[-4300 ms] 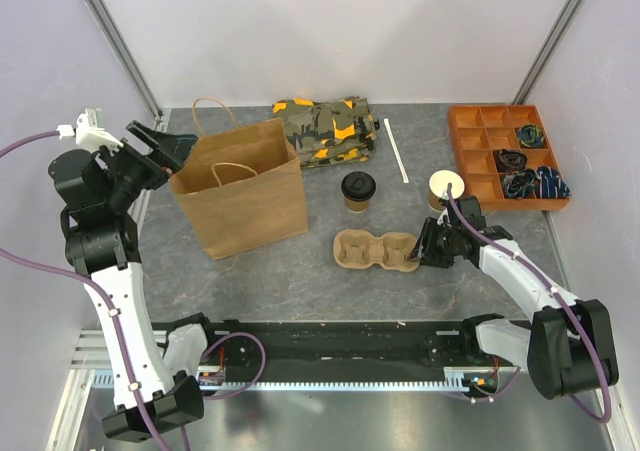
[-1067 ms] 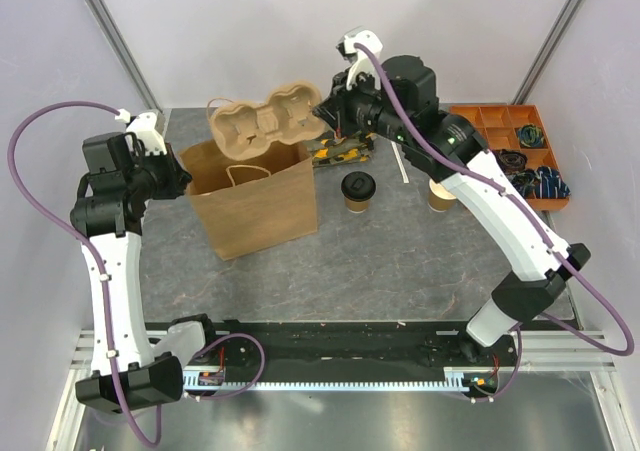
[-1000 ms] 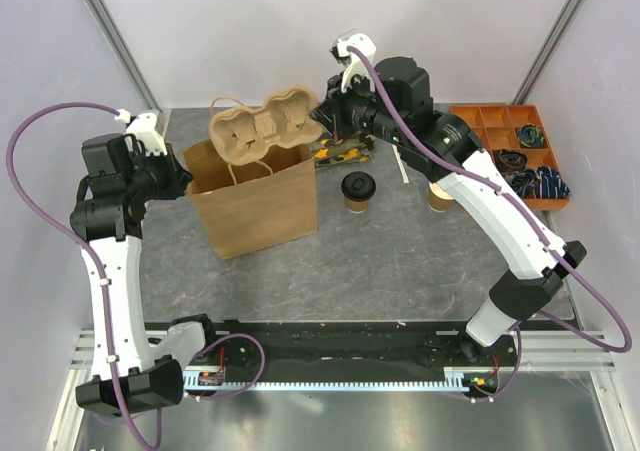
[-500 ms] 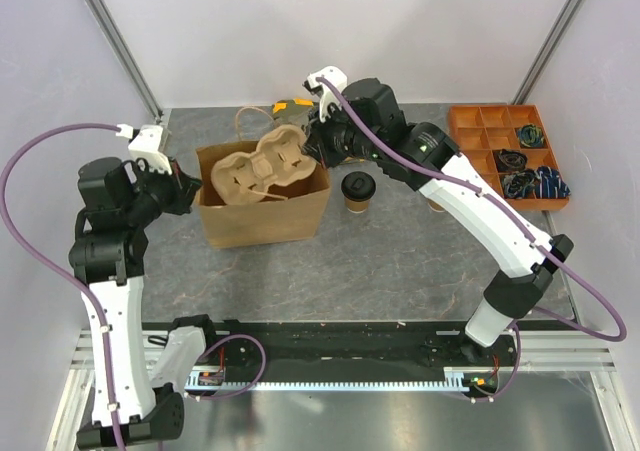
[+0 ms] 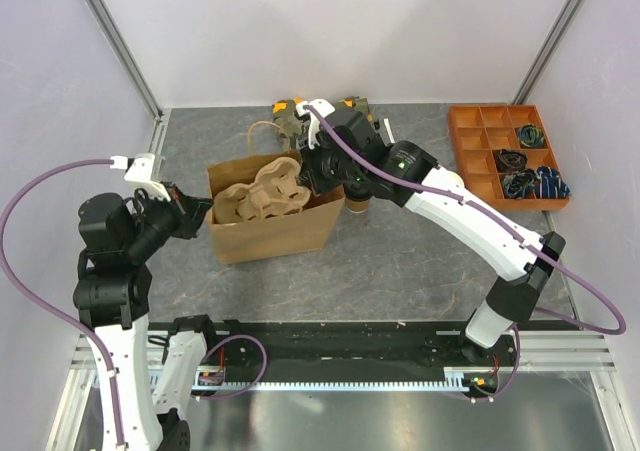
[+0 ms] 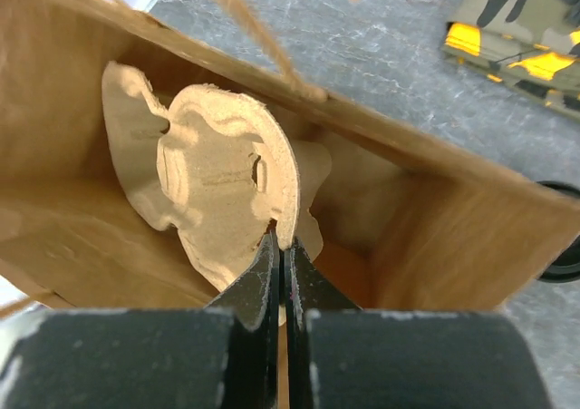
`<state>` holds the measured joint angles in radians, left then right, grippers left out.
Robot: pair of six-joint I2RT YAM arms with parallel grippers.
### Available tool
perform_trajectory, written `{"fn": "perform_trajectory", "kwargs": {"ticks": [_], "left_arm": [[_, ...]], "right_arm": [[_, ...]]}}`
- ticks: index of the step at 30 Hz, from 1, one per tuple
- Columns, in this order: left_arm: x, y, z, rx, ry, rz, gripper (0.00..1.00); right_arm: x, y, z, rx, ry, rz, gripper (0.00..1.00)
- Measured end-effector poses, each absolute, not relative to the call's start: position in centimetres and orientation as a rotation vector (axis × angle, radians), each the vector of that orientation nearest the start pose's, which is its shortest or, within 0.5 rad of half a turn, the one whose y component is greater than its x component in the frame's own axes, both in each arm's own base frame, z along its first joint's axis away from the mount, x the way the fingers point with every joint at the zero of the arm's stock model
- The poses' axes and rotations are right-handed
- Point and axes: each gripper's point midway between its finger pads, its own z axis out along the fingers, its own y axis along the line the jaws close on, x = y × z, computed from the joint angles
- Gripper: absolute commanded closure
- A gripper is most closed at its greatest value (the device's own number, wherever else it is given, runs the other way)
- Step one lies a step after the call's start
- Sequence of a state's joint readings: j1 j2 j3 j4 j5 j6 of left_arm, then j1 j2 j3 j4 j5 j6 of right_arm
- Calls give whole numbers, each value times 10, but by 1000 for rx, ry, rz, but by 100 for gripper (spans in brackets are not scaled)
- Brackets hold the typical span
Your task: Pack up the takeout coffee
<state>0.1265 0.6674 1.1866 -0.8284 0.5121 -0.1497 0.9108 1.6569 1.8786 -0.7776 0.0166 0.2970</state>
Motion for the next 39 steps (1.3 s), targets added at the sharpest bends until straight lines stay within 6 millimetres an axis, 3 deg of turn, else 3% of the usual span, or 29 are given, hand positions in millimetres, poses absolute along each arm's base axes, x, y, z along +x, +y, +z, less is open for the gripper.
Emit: {"fn": "perform_trajectory", "kwargs": {"ticks": [8,13,21,22,25,26,29,31,35,37,39], "left_arm": [[201,-74,329,-19,1885,-602,98],[196,-80,316,-42,1908,-665,98],[178,-99,309,112,1871,-745,98],[175,-102,309,153,1861,-753,78],[167,-108,310,276,1830,-745,37],[164,-109,312,310,1820,-740,34],[157,-107,329,352,1794,-685,32],[155,-99,354,325,1788,-617,32],[178,-83,432,310,1725,-490,25],[191,-78,445,333,1722,-451,26],[204,-76,439,370,1775,-448,26]], "right_arm": [[271,381,310,-595,2160,685,100],[264,398,294,-629,2200,687,100],[249,405,269,-754,2229,654,100],[248,405,267,-773,2229,657,100],[244,407,264,-822,2223,675,100],[243,407,263,-836,2220,674,100],[242,406,262,-885,2204,661,100],[242,406,261,-911,2190,651,100],[241,403,252,-970,2183,624,100],[241,400,245,-998,2181,606,100],[239,395,237,-1023,2182,587,100]]}}
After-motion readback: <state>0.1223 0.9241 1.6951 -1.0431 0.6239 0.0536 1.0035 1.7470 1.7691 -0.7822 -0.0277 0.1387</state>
